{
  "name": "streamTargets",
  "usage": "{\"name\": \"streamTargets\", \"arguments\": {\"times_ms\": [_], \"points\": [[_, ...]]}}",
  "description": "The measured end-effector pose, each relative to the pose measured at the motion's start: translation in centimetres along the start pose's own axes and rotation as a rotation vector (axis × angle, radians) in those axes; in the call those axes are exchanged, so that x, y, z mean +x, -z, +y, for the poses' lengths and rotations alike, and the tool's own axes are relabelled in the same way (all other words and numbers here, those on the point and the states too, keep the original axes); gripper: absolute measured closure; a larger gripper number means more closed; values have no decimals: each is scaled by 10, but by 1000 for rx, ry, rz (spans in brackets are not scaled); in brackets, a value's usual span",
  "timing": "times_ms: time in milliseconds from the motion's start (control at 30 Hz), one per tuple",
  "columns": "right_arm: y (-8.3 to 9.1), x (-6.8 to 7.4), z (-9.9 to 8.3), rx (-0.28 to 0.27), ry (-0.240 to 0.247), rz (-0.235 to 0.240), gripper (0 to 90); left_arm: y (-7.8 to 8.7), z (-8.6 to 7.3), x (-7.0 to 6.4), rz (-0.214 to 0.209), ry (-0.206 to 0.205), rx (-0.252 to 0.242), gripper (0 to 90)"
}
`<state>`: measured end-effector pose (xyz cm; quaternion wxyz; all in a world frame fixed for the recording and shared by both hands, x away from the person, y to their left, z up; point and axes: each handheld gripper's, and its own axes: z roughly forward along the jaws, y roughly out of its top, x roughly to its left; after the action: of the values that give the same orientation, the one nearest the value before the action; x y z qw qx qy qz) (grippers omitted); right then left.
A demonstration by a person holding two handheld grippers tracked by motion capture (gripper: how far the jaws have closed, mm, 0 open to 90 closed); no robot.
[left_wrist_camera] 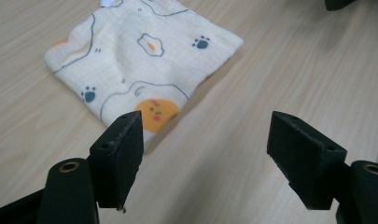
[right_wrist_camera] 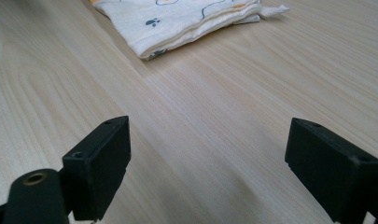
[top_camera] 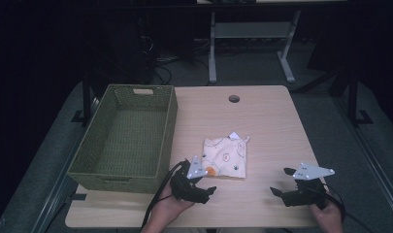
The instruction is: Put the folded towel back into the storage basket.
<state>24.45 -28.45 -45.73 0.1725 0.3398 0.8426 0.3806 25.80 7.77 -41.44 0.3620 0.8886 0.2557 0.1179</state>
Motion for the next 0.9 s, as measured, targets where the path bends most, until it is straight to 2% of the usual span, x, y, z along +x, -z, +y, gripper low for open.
{"name": "streamTargets", "arguments": {"times_ms": [233,500,900], "points": [[0,-1,0,1,-6,7,136,-10,16,8,3,-8,35,276],[0,-2,0,-4,-13,5,136,-29,35,21,15,-26,77,276],[1,-3,0,-16,-19,8,136,-52,53,33,8,-21,131,298]]}}
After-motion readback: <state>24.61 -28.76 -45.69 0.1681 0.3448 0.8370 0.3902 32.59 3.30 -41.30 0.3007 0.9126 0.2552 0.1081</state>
